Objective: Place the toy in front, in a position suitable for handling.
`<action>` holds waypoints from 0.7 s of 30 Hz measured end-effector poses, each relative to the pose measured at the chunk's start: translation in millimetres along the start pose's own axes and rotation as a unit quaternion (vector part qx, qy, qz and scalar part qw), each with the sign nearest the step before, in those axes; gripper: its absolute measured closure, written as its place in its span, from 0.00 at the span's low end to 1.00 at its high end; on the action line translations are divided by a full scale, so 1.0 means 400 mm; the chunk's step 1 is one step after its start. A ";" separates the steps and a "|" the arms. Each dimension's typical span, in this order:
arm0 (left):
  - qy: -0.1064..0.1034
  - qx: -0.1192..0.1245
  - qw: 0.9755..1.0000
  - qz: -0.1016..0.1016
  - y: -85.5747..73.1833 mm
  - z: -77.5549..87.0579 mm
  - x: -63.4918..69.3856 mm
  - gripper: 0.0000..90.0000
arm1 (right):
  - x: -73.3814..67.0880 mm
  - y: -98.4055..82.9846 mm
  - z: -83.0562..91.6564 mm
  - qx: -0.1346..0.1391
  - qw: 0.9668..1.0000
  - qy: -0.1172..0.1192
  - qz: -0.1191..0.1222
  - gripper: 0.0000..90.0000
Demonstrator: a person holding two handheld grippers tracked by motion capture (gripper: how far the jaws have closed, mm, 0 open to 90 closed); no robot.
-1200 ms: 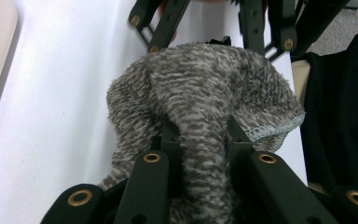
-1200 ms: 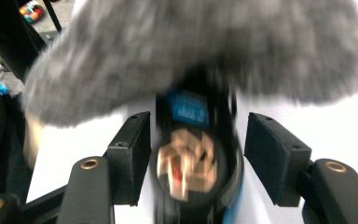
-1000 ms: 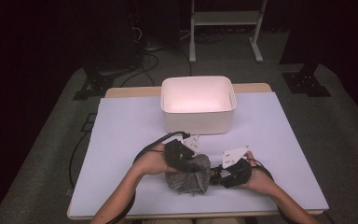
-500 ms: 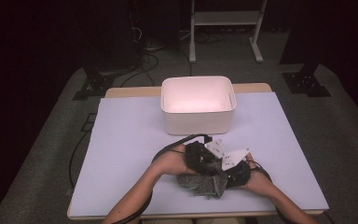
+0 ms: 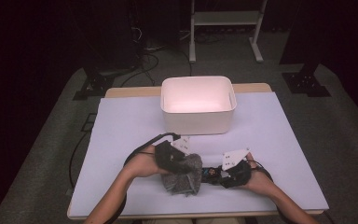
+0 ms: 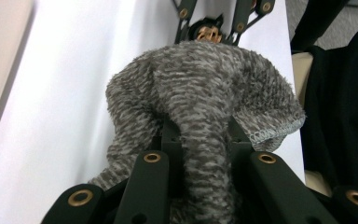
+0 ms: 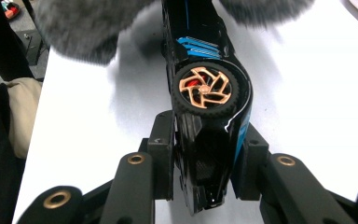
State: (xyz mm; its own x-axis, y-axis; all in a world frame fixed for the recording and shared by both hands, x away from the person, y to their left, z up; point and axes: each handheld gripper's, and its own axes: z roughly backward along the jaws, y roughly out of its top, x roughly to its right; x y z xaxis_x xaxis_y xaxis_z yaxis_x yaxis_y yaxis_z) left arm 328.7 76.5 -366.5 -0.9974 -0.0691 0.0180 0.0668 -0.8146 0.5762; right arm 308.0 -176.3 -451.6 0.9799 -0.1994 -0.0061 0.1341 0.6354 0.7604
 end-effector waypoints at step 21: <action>0.006 -0.006 1.000 -0.005 -0.012 0.011 0.012 0.84 | 0.001 0.003 0.000 -0.005 1.000 -0.001 -0.001 0.72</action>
State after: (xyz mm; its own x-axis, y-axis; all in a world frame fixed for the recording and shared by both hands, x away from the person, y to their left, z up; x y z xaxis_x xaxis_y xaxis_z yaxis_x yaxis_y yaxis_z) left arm 323.3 82.8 -365.5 -0.9977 -0.0681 0.0028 0.0577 -0.8218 0.5668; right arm 308.7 -175.8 -450.6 0.9793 -0.2022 -0.0075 0.1385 0.6430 0.7533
